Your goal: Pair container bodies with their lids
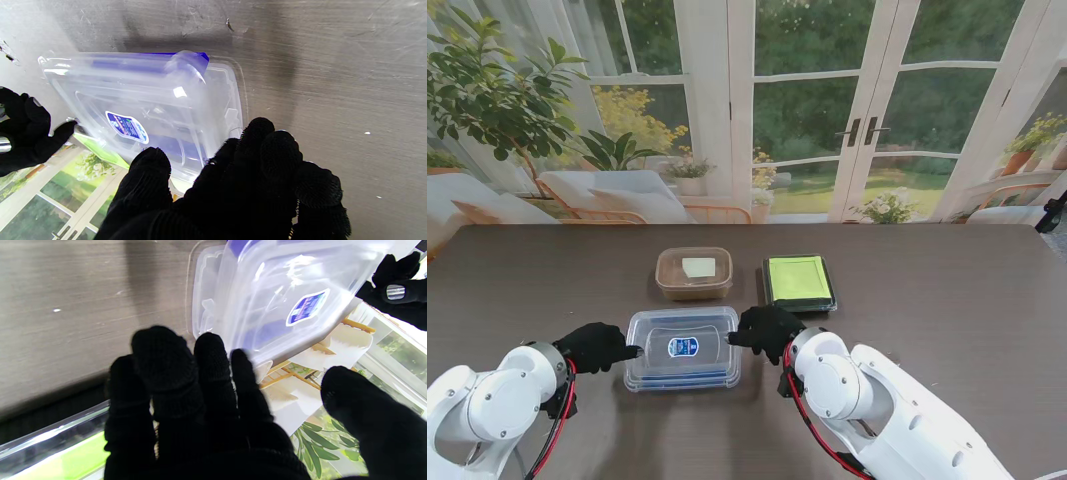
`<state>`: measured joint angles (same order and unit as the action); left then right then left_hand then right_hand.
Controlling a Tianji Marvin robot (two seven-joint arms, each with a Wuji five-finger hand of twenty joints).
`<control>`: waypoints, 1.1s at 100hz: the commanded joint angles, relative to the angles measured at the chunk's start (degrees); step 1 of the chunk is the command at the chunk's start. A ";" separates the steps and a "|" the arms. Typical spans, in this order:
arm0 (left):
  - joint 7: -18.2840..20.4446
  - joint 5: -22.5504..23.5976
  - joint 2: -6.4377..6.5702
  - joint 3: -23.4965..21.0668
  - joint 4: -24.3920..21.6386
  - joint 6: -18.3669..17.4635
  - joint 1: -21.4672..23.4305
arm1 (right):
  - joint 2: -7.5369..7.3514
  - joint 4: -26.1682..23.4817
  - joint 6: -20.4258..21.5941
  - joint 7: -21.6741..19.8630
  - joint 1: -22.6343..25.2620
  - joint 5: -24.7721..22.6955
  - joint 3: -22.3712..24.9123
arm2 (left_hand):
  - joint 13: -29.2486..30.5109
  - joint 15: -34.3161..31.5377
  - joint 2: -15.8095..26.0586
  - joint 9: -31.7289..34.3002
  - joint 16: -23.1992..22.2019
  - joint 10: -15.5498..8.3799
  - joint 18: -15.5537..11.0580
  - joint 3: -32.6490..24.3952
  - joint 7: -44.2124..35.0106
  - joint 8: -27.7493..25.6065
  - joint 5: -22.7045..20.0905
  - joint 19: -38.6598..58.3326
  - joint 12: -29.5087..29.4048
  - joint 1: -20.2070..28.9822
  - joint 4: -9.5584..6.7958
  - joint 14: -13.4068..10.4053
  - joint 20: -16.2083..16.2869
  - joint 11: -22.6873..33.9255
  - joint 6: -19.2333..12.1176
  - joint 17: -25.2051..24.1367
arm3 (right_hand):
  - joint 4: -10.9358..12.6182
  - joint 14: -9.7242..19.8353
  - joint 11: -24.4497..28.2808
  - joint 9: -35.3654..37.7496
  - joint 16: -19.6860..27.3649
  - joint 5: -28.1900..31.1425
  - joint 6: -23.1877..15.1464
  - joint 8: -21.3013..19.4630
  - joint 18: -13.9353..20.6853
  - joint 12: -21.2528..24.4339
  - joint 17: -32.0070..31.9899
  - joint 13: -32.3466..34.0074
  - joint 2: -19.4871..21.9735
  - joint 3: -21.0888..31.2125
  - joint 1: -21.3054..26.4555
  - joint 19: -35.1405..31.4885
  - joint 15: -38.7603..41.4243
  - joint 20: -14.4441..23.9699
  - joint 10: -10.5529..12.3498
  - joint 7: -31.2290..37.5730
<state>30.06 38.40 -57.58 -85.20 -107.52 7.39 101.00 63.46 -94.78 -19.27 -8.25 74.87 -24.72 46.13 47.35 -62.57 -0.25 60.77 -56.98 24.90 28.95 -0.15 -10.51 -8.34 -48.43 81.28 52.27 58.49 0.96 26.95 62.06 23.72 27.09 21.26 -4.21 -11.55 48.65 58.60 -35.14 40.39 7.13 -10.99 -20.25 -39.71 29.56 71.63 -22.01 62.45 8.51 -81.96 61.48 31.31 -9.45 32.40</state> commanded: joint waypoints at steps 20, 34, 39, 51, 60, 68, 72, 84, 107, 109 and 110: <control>1.47 -2.30 -0.13 1.66 3.13 -0.82 -3.08 | 1.81 2.85 -0.28 -0.27 -2.40 2.11 -2.53 | -0.05 -0.03 3.01 0.17 -1.15 1.48 -3.51 0.63 0.87 0.32 -0.39 -0.34 0.14 0.39 -0.87 1.58 0.20 0.47 -1.61 -1.56 | 0.91 -0.36 0.52 0.52 -0.47 -0.78 -5.54 0.46 -1.57 -0.15 7.89 -0.80 1.12 0.97 0.19 -1.13 0.68 0.75 0.98 -0.33; 1.88 -2.69 -0.02 2.23 4.65 -1.03 -4.38 | 2.30 4.56 -0.41 0.17 -3.57 3.14 -3.52 | -0.06 -0.06 3.02 0.17 -1.17 1.52 -3.50 0.64 0.84 0.26 -0.40 -0.38 0.15 0.42 -0.87 1.52 0.22 0.47 -1.53 -1.69 | 0.91 -0.33 0.54 0.46 -0.47 -0.77 -5.45 0.43 -1.57 -0.16 7.85 -0.78 1.13 1.01 0.20 -1.11 0.68 0.75 1.04 -0.27; 2.00 -2.66 0.01 2.33 5.02 -1.09 -4.64 | 2.48 5.10 -0.36 0.43 -3.84 3.43 -3.71 | -0.05 -0.05 2.99 0.17 -1.16 1.52 -3.51 0.65 0.84 0.25 -0.38 -0.38 0.15 0.42 -0.87 1.52 0.23 0.47 -1.57 -1.69 | 0.91 -0.42 0.57 0.52 -0.46 -0.73 -5.44 0.41 -1.57 -0.17 7.85 -0.86 1.03 1.04 0.20 -1.11 0.64 0.76 0.94 -0.23; 2.42 -2.71 0.10 2.43 5.64 -0.97 -5.06 | 2.23 3.01 -1.26 0.33 -2.92 3.29 -2.64 | -0.05 -0.04 2.98 0.23 -1.16 1.53 -3.47 0.65 0.82 0.22 -0.43 -0.37 0.15 0.44 -0.87 1.67 0.26 0.49 -1.50 -1.71 | 0.90 -0.63 0.62 0.64 -0.47 -0.60 -5.24 0.37 -1.72 -0.16 7.79 -0.81 0.81 1.34 0.24 -1.09 0.69 0.76 0.82 -0.12; 2.74 -2.74 0.16 2.49 5.96 -0.86 -5.34 | 1.98 1.57 -2.00 -0.29 -2.54 3.16 -1.98 | -0.05 -0.06 3.04 0.24 -1.17 1.48 -3.50 0.64 0.82 0.21 -0.42 -0.36 0.15 0.46 -0.87 1.59 0.28 0.49 -1.49 -1.69 | 0.83 -0.64 0.57 0.55 -0.46 -0.64 -5.12 0.38 -1.75 -0.13 7.72 -0.83 0.82 1.37 0.17 -1.05 0.68 0.76 0.72 -0.13; 2.84 -2.84 0.18 2.57 6.09 -0.75 -5.54 | 1.99 1.32 -2.35 -0.43 -2.87 3.18 -2.01 | 0.00 -0.09 3.04 0.29 -1.17 1.42 -3.56 0.68 0.78 0.19 -0.50 -0.35 0.16 0.39 -0.86 1.50 0.29 0.52 -1.54 -1.65 | 0.79 -0.65 0.59 0.54 -0.45 -0.68 -5.23 0.38 -1.74 -0.13 7.68 -0.89 0.83 1.40 0.09 -1.02 0.64 0.75 0.75 -0.14; 2.91 -2.84 0.19 2.59 6.07 -0.62 -5.58 | 2.05 1.38 -2.46 -0.41 -3.13 3.26 -2.11 | 0.00 -0.10 3.06 0.24 -1.17 1.43 -3.56 0.66 0.80 0.19 -0.47 -0.34 0.16 0.41 -0.86 1.49 0.30 0.50 -1.57 -1.64 | 0.77 -0.65 0.59 0.53 -0.44 -0.62 -5.18 0.37 -1.72 -0.12 7.62 -0.91 0.82 1.40 0.10 -0.98 0.63 0.74 0.78 -0.12; 3.05 -2.68 0.20 2.54 5.77 -0.05 -5.44 | 2.15 1.38 -2.97 -0.43 -3.82 3.27 -2.16 | 0.00 -0.08 3.02 0.24 -1.15 1.44 -3.54 0.66 0.78 0.18 -0.51 -0.34 0.15 0.42 -0.86 1.58 0.30 0.50 -1.46 -1.63 | 0.67 -0.65 0.56 0.44 -0.43 -0.88 -5.36 0.38 -1.66 -0.09 7.56 -0.92 1.00 1.16 -0.22 -0.94 0.60 0.74 0.80 -0.17; 3.19 -2.75 0.21 2.58 5.56 0.57 -5.23 | 1.35 0.48 -5.53 -1.25 -4.02 -1.22 -1.12 | 0.09 -0.11 3.04 0.39 -1.13 1.49 -3.51 0.65 0.73 0.15 -0.56 -0.34 0.16 0.46 -0.86 1.60 0.31 0.57 -1.35 -1.58 | 0.56 -0.45 0.60 1.26 -0.47 -0.78 -5.28 0.36 -1.94 0.00 8.58 0.10 0.84 0.45 -0.64 -1.45 0.99 0.85 0.80 -0.11; 3.23 -2.78 0.22 2.59 5.54 0.61 -5.23 | 1.24 0.41 -5.87 -1.42 -3.99 -1.79 -1.07 | 0.06 -0.10 3.07 0.39 -1.13 1.49 -3.51 0.63 0.73 0.14 -0.57 -0.34 0.15 0.48 -0.86 1.62 0.31 0.56 -1.34 -1.60 | 0.56 -0.48 0.61 1.42 -0.49 -0.66 -5.28 0.36 -2.07 0.01 8.81 0.36 0.74 0.35 -0.69 -1.57 1.09 0.87 0.77 -0.08; 3.24 -2.79 0.22 2.60 5.53 0.62 -5.24 | 1.17 0.37 -6.04 -1.52 -3.97 -2.11 -1.05 | 0.05 -0.10 3.06 0.38 -1.13 1.48 -3.50 0.65 0.71 0.14 -0.62 -0.35 0.15 0.46 -0.86 1.62 0.31 0.56 -1.32 -1.62 | 0.55 -0.52 0.62 1.52 -0.49 -0.64 -5.21 0.36 -2.11 0.01 8.90 0.47 0.70 0.31 -0.73 -1.61 1.13 0.88 0.75 -0.09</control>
<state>31.57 35.74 -57.36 -82.99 -102.54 7.65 95.08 65.21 -93.88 -24.38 -8.49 70.98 -26.67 44.82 47.35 -62.47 -0.25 60.75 -56.98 24.80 28.92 -0.15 -9.34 -7.27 -47.55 81.25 52.27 58.49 0.96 26.95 62.04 23.69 27.43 21.26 -4.21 -11.55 48.65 58.58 -35.15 40.61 2.50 -10.90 -20.26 -39.71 29.56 71.63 -22.01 62.50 8.89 -81.96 61.48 31.31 -9.45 31.94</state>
